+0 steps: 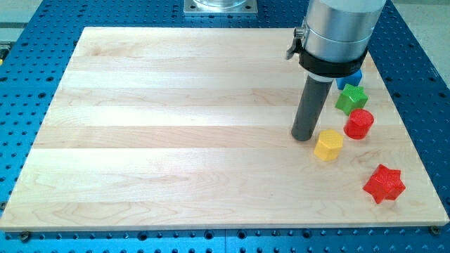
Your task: Keep hexagon in between red blocks
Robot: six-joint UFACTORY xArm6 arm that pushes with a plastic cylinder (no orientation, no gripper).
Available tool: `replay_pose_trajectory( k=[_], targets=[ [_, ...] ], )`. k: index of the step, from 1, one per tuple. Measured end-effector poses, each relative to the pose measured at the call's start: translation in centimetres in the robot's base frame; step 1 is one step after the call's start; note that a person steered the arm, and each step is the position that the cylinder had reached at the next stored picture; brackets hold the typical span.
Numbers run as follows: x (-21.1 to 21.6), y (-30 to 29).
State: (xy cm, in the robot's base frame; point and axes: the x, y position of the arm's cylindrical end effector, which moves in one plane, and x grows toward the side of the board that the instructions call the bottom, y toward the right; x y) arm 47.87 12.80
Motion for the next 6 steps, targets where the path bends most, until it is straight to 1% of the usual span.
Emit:
replay_pose_trajectory(
  k=[2, 3, 4, 5, 6],
  targets=[
    [2.6, 2.1],
    [3.2, 1.1],
    [5.6, 0.2],
    [5.6, 2.6],
    [4.6, 2.3]
  ],
)
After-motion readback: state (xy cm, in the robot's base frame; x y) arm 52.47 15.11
